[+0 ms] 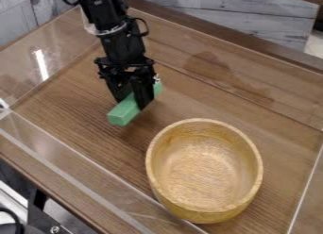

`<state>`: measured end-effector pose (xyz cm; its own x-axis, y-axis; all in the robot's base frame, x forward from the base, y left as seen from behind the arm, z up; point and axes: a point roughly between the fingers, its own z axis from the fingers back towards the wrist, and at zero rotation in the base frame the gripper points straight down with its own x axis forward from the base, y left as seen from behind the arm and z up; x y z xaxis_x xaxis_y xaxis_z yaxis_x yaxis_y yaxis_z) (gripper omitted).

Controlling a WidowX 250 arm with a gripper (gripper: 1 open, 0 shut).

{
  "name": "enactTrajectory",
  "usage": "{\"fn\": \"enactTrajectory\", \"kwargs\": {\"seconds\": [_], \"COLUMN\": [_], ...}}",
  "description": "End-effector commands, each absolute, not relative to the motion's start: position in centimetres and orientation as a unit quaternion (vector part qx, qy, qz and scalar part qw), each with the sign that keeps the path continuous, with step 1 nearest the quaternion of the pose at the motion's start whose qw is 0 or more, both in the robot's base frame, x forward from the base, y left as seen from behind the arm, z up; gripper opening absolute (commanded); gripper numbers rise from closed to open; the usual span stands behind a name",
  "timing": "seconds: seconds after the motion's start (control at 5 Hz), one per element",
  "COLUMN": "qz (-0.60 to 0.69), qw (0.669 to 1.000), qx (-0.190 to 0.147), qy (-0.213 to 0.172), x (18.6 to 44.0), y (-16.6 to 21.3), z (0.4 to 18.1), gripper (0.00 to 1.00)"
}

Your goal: Remove the green block from inside the brown bowl and put it on the table

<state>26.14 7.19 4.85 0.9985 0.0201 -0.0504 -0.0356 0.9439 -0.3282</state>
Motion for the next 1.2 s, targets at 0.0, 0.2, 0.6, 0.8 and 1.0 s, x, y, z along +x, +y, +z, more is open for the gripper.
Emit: {"fn": "enactTrajectory", "kwargs": {"seconds": [0.0,0.2,0.6,0.8,1.0], "qz": [0.015,0.016,0.017,0.018,0.018], "qw": [0.987,0.987,0.987,0.987,0.986], "qx": [-0.157,-0.158,-0.161,-0.162,-0.163], "qy": [0.002,0.005,0.011,0.014,0.017], "x": [27.09,27.14,27.22,27.25,27.27], "y": [7.99,8.06,8.18,8.24,8.29], "z": [6.06,6.07,6.11,6.15,6.20], "gripper": [0.00,0.00,0.00,0.00,0.00]}}
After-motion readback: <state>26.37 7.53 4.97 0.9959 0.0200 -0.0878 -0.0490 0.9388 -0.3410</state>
